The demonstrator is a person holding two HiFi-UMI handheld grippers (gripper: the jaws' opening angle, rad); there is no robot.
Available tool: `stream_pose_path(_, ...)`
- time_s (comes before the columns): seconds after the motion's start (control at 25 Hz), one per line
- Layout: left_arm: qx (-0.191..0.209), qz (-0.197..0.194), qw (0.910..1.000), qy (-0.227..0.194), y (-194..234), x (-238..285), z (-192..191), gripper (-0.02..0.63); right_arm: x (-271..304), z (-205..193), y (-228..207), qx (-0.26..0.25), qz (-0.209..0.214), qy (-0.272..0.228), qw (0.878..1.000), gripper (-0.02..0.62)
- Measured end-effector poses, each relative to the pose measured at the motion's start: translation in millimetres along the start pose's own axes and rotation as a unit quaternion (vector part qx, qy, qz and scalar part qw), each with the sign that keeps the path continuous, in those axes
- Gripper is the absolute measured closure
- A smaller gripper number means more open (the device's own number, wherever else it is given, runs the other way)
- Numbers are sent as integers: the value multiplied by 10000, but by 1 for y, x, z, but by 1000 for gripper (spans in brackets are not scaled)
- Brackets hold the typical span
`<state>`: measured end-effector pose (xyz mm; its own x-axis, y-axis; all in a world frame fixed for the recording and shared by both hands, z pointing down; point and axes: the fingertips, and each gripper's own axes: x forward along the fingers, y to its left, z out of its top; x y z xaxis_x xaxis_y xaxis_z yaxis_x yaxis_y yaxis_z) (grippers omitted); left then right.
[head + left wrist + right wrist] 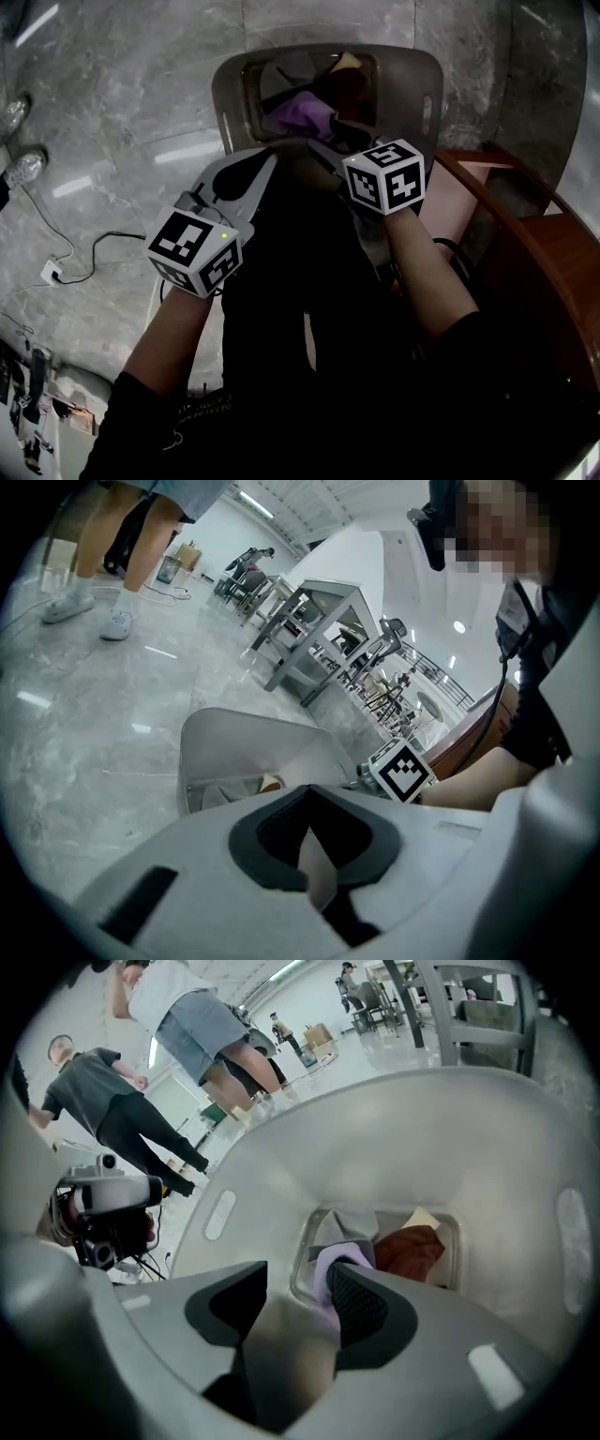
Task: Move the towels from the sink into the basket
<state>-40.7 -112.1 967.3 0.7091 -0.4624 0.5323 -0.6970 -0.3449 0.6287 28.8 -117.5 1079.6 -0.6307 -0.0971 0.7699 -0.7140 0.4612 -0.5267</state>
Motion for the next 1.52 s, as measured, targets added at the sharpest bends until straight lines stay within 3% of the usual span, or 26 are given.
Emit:
stream_pose_path(0.24,-364,131,9992,-119,-41,-31,4,601,-62,4,36,691,79,-319,9971,358)
stream_pose_path(0.36,-475,176,9985,-230,-70,-50,25,601,-102,23,55,721,-182,-577,9956,439)
stream_pose_path(0.44,-498,214,9980,-328,-89,-60,41,601,-129,35,62,638,-493,-776,9937,578)
stream_pose_path(0.56,-434,229,9977,-457,-119,-74,68,601,-162,52,81,692,-464,-939,9921,588)
stream_pose_path(0.68,-301,213,9977,-573,-148,-90,107,601,-197,79,104,692,-362,-1072,9912,588)
stream_pose_path(0.92,77,75,9962,-859,-213,-147,221,601,-296,172,172,768,-162,-1709,9822,589)
stream_pose_path(1.08,526,-3,9923,-1126,-258,-182,293,601,-368,243,222,370,87,-2306,9723,589)
stream_pose_path(1.24,641,-235,9851,-1577,-320,-214,353,601,-452,298,278,-271,389,-2776,9595,589)
stream_pose_path(1.4,1019,-553,9725,-2018,-388,-249,414,601,-533,343,332,-1067,452,-3171,9413,589)
stream_pose_path(1.52,1397,-708,9602,-2312,-435,-278,451,601,-587,363,363,-1392,277,-3436,9283,589)
